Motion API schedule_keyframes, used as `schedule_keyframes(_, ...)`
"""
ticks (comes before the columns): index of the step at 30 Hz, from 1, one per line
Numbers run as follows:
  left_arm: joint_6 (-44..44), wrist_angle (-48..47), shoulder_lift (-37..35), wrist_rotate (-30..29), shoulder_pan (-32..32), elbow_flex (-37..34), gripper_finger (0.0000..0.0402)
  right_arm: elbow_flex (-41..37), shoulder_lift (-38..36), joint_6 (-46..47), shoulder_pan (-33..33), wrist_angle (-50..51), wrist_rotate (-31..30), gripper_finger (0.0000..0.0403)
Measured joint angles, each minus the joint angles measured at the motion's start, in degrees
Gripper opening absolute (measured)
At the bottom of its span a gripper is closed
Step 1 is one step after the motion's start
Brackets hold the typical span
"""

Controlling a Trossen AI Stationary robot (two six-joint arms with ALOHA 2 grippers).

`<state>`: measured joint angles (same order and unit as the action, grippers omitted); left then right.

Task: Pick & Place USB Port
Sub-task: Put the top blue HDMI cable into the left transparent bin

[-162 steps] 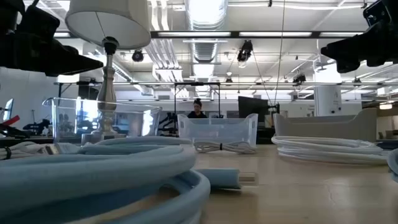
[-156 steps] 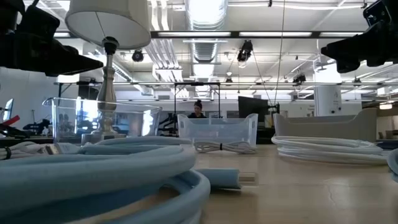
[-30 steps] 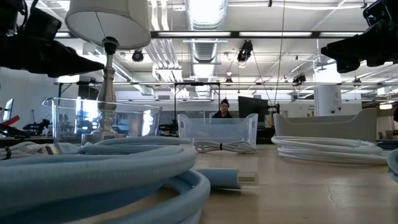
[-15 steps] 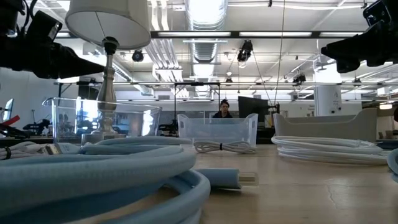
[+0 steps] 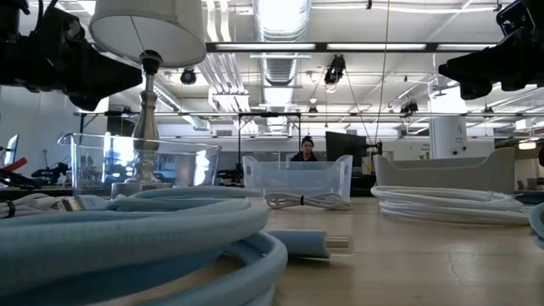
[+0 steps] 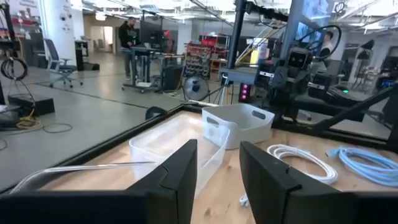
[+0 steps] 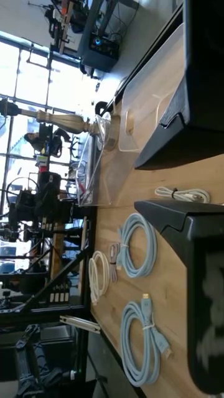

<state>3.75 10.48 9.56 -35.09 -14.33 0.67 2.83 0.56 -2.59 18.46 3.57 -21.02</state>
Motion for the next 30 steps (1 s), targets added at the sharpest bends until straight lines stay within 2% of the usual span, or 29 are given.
schedule_keyframes(9,1.52,0.04,0.03,1.74,-0.01,0.0,0.0124,0.0,0.0,-2.0,0.02,0.0,0.0,0.0068)
schedule_keyframes(12,3.5,1.16,0.04,5.49,-0.02,0.0,0.0124,0.0,0.0,6.14,0.0,-0.07,0.11,0.0071)
schedule_keyframes(17,3.37,3.39,0.61,6.08,-0.02,0.48,0.0124,0.0,0.01,15.42,-0.02,-2.51,0.06,0.008)
schedule_keyframes(20,2.58,3.48,2.29,6.12,-0.02,2.47,0.0128,0.0,0.01,12.36,-0.02,-6.63,-2.5,0.0084)
schedule_keyframes(24,0.91,3.4,6.67,8.53,-0.02,6.06,0.0157,0.28,-0.07,4.24,-0.02,-12.2,-7.62,0.0082)
schedule_keyframes(27,-0.47,3.26,10.97,8.82,-0.02,9.01,0.0185,0.37,-0.04,-1.21,-0.01,-15.71,-7.66,0.0076)
schedule_keyframes(30,-0.5,3.19,16.21,11.86,-0.02,11.69,0.0205,0.37,0.0,-5.23,0.0,-20.17,-7.65,0.007)
